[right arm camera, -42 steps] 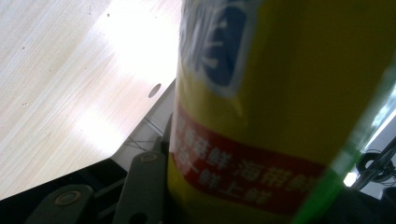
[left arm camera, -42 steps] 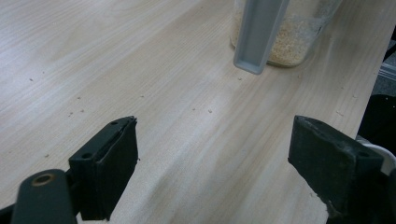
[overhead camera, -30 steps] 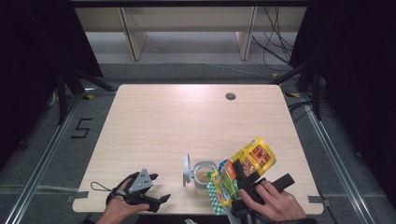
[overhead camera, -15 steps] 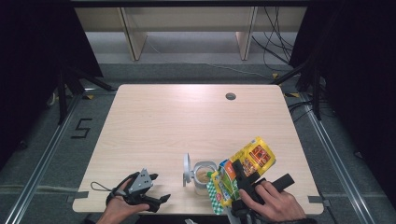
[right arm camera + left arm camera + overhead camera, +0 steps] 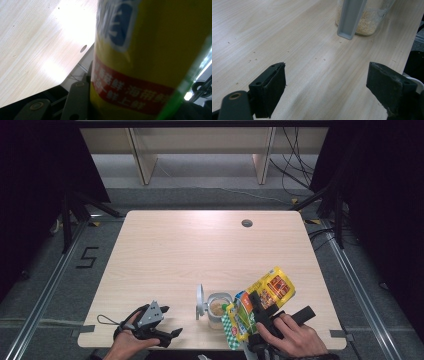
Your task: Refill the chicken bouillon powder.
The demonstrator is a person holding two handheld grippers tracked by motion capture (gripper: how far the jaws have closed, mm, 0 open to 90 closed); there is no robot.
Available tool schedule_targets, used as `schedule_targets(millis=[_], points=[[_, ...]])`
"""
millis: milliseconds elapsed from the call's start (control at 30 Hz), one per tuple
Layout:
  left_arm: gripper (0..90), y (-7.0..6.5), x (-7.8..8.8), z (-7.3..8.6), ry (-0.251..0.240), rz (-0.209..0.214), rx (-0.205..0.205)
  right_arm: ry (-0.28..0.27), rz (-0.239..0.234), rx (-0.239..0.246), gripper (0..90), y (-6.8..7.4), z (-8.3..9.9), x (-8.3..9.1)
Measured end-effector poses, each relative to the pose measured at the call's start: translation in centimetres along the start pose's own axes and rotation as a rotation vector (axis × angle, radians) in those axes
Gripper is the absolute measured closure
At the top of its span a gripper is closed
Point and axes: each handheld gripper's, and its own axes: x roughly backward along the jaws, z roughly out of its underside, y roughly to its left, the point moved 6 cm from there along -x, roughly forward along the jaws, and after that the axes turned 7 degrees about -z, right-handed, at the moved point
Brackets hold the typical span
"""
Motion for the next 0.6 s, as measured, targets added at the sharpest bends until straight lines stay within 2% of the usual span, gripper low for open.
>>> schedule_targets(millis=[67,100,600], points=[[15.2,-0.2,-0.1,-0.07,-0.014,0.004,0.025,0.001,0.0,0.0,63.6,0.0,0.01,0.0],[15.2,-0.18,-0.08,-0.07,-0.012,0.004,0.024,0.003,0.013,-0.001,63.6,-0.04,0.03,0.02],[15.2,-0.17,-0.06,-0.08,-0.01,0.003,0.026,0.004,0.013,-0.004,63.9,0.0,0.07,0.03]])
